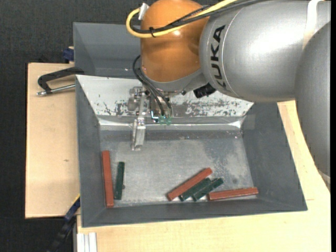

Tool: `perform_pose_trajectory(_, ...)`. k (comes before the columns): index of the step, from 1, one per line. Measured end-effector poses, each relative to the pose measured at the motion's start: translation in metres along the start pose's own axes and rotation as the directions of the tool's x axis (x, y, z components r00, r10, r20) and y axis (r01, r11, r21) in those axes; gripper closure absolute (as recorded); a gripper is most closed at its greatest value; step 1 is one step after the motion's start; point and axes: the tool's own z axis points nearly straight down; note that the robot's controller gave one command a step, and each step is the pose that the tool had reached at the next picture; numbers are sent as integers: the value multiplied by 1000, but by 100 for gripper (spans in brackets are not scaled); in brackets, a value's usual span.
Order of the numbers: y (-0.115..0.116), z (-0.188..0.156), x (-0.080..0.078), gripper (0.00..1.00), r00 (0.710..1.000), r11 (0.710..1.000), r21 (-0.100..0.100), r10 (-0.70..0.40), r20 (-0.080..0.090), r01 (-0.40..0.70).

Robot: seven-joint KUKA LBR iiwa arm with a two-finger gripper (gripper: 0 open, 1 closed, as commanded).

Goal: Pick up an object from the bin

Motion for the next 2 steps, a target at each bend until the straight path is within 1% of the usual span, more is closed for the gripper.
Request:
perform_pose_trajectory(1,-2,-5,-2,100,1000,1000,-2,4,8,-4)
perform_pose_trajectory(2,-2,-5,-2,100,1000,1000,-2,4,8,-4)
